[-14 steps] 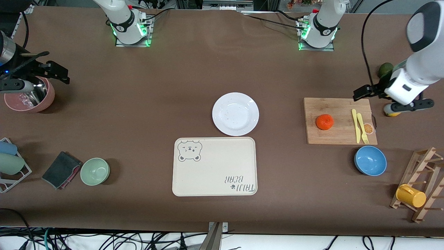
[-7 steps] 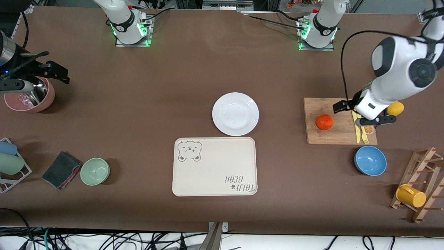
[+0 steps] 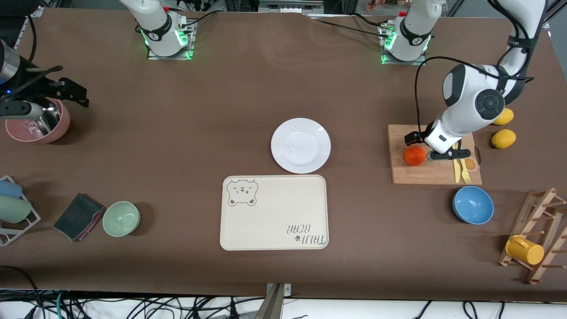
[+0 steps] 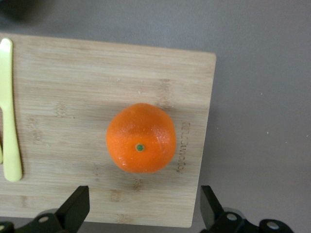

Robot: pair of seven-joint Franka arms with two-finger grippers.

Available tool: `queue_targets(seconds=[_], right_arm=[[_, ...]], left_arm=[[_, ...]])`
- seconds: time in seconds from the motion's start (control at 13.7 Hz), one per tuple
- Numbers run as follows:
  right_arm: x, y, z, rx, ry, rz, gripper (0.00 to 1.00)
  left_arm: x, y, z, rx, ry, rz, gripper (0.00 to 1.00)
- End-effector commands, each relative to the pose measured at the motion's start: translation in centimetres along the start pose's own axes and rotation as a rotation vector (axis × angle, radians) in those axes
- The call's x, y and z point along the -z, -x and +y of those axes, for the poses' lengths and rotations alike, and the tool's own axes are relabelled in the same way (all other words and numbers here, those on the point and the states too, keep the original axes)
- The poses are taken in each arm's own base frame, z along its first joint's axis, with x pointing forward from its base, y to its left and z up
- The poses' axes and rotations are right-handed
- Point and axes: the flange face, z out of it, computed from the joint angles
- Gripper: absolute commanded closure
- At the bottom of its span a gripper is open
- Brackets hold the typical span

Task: Place orange and plate with both arms
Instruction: 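Move the left gripper over the orange on the cutting board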

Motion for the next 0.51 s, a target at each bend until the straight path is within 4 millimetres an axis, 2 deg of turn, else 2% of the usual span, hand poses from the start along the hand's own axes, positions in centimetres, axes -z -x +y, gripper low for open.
queue_targets(seconds=[0.0,0.44], right_arm=[[0.5,0.0,0.2,0.013,-0.011,-0.002,0.00],[0.5,0.0,0.6,0.011,-0.013,-0.004,0.00]], left_arm=[[-1.6,0.4,-0.1,-0.002,0.018,0.016,0.00],[-4.4,-0.6,0.0,-0.021,0.021,0.059,0.00]])
